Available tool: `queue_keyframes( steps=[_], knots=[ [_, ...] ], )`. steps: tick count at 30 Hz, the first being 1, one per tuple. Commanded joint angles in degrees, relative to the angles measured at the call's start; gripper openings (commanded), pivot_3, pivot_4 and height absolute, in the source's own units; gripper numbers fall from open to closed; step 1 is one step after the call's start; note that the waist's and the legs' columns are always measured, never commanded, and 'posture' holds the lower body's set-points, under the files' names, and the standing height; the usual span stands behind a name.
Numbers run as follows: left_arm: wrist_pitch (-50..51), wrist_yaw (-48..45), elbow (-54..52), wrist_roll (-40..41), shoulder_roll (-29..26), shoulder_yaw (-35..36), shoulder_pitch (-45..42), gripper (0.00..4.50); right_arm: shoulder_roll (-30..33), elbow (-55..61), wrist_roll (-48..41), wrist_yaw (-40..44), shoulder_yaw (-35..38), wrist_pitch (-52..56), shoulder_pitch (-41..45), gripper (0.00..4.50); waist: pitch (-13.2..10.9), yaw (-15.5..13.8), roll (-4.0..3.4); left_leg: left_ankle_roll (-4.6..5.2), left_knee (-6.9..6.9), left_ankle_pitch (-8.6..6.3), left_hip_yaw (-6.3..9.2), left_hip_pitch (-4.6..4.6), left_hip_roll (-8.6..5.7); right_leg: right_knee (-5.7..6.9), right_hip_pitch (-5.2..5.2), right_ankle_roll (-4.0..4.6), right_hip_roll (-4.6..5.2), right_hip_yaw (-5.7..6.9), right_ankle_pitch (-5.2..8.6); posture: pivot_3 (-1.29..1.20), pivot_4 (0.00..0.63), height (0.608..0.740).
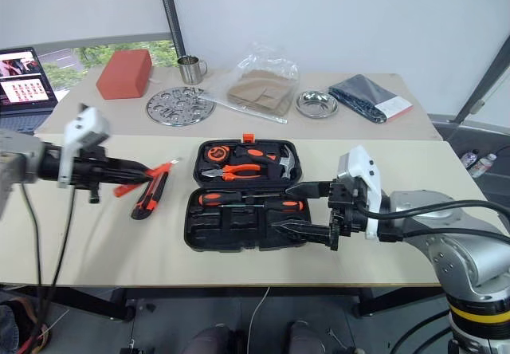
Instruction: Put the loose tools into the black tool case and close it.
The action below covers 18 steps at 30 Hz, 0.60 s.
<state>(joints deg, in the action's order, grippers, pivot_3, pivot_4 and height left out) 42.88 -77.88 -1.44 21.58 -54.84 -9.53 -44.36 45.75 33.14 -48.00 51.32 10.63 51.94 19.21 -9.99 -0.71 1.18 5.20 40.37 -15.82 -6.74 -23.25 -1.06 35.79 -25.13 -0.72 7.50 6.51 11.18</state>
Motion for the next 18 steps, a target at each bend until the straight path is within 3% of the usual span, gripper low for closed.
queue_keyframes(
  steps=[1,9,18],
  knots=[
    [-3.37,-2.05,0.07,-2.90,4.25,-6.40,-3.42,0.37,0.73,2.83,-1.22,-2.46,2.31,-0.55,-1.19,4.50,0.00,-0.01,0.00,0.01,0.03,0.01,0.00,-0.02,0.00,-0.01,-0.02,0.00,0.00,-0.03,-0.01,0.00,0.150,0.734],
    [-9.37,-0.86,12.15,-13.34,15.26,-17.80,-9.74,0.37,0.42,6.64,-2.61,-6.65,3.87,-0.84,-5.96,4.50,0.00,-0.13,0.01,0.36,0.09,0.18,0.04,-0.05,0.00,0.01,-0.02,0.03,0.01,-0.09,-0.03,0.00,0.150,0.734],
    [-14.71,-2.47,19.88,-18.24,19.48,-19.41,-11.35,0.37,0.14,8.07,-3.65,-9.91,4.37,-1.88,-8.28,4.50,0.00,-0.15,0.01,0.70,0.45,0.03,0.15,-0.21,0.06,0.02,-0.02,0.01,0.10,-0.11,-0.05,0.00,0.150,0.734]
  ],
)
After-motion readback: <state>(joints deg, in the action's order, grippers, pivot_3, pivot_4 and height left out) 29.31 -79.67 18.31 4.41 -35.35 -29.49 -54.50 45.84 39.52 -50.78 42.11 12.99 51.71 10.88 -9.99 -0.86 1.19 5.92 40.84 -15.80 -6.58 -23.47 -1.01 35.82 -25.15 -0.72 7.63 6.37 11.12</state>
